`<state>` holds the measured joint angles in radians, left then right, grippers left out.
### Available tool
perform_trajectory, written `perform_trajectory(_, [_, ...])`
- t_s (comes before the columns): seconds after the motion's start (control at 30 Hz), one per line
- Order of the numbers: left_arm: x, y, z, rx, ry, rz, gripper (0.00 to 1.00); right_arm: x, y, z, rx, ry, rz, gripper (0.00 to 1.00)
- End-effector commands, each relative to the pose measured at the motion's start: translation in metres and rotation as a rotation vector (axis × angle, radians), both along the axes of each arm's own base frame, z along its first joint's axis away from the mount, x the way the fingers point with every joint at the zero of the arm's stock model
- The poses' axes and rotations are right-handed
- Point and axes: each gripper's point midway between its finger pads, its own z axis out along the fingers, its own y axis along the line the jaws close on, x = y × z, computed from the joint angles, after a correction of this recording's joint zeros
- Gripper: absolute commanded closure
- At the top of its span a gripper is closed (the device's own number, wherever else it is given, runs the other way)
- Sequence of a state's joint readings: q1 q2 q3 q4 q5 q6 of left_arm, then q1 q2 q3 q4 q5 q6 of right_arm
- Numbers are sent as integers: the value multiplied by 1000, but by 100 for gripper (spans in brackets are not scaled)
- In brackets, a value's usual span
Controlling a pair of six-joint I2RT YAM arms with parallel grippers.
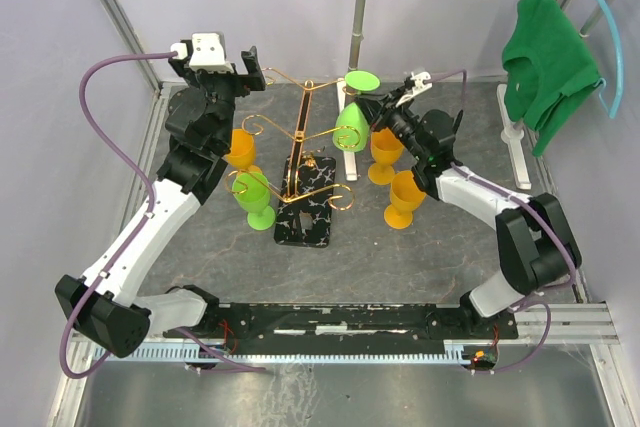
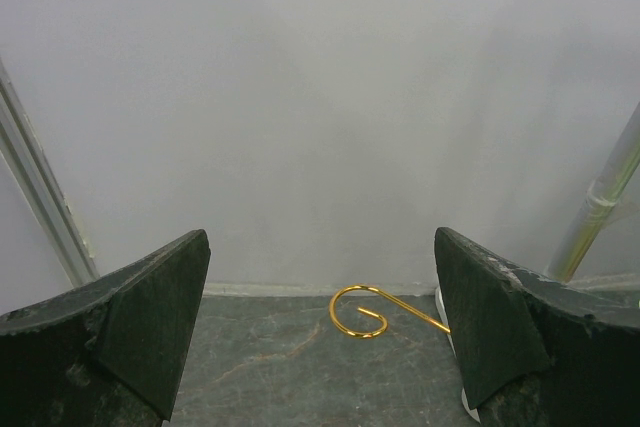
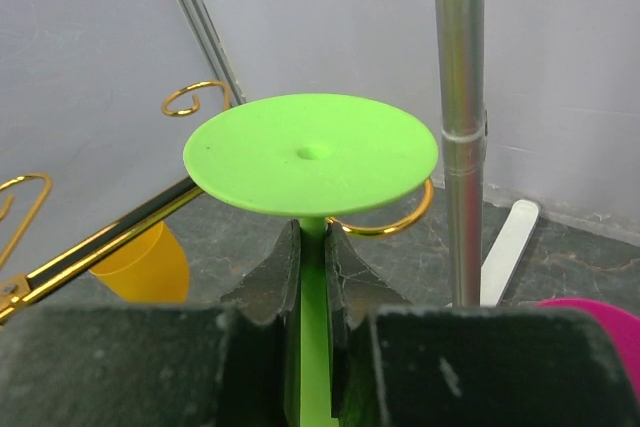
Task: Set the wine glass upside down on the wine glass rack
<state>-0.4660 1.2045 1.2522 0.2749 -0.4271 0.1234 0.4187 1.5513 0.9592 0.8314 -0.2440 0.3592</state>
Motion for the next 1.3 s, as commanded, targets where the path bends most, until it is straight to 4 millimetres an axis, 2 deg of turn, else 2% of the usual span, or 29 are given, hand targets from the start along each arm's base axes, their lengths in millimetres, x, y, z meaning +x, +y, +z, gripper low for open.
perform_trajectory(0.0, [-4,5,25,-57,-54,6,1,-3,0,24,94,-124,-5,99])
perform_trajectory(0.43, [-3,10,26,-53,-55,33,1,5,24,-1,93,-176,49,99])
perform_trajectory(0.63, [-1,10,25,-52,-57,39,1,8,28,-11,58,-184,41,99])
perform_trajectory(1.0, [0,14,28,-47,-71,59,1,27,33,-22,37,-221,10,99])
perform_trajectory(1.27, [0,16,27,-48,-72,67,1,36,35,-21,18,-242,-12,99])
